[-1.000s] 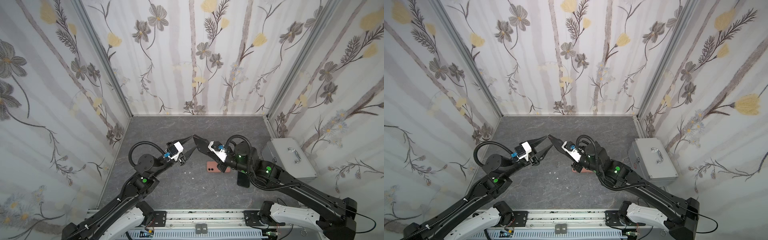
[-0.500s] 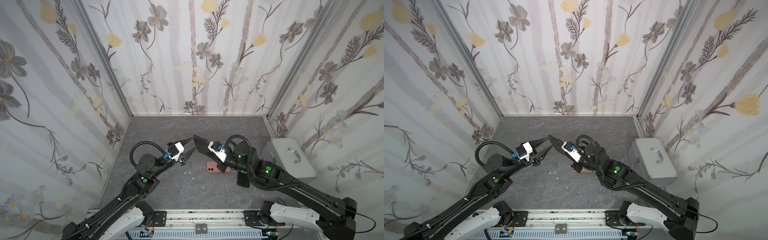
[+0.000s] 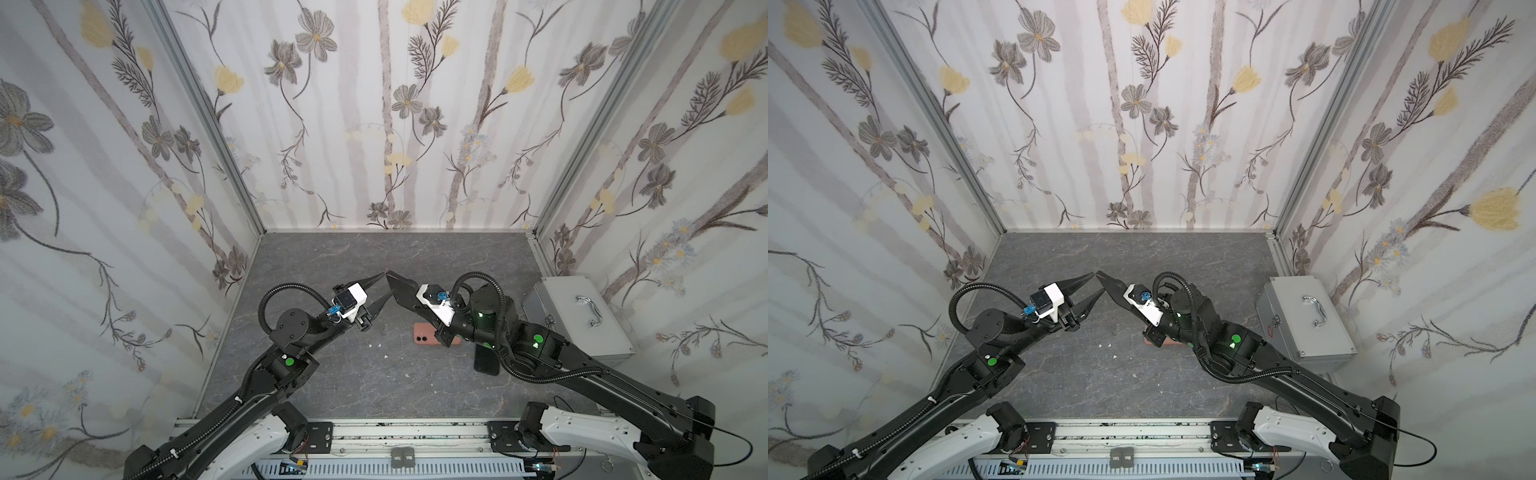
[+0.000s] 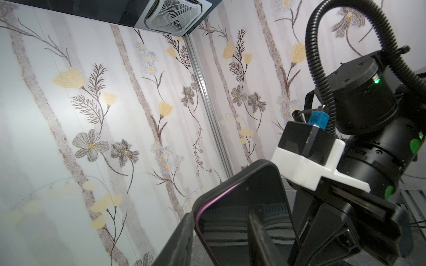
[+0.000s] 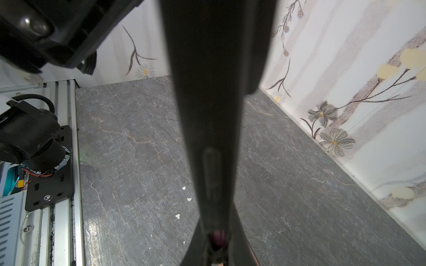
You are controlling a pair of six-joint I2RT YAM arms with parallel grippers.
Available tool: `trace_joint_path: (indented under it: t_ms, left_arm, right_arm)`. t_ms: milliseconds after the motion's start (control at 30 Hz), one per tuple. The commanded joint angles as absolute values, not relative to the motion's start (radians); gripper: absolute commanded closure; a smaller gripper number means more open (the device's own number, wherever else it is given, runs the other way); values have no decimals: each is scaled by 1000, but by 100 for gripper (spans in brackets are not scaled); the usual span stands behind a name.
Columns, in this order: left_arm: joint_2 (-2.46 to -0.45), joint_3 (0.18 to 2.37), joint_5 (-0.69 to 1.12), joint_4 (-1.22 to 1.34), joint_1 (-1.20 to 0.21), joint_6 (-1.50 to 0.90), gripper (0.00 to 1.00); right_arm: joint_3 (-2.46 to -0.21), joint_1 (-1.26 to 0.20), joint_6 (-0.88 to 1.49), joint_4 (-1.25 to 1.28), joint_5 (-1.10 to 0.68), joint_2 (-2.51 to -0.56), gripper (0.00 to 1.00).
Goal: Take the phone out of the phone case
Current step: Remove the phone case from the phone.
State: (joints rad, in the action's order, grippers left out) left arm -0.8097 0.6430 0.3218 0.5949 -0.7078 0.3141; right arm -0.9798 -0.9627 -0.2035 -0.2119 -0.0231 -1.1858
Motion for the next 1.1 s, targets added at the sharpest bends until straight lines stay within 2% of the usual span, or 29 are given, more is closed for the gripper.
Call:
trace_joint_path:
  t_ms: [0,1067]
  left_arm:
    - [-813,644,324,628,-708,319,59]
    - [-824,641,336,629,-707,310,61]
  right_arm:
    - [-983,-963,-210,-138,-35,-1190,100]
    - [-986,-974,-221,-130,-23,-1206,100]
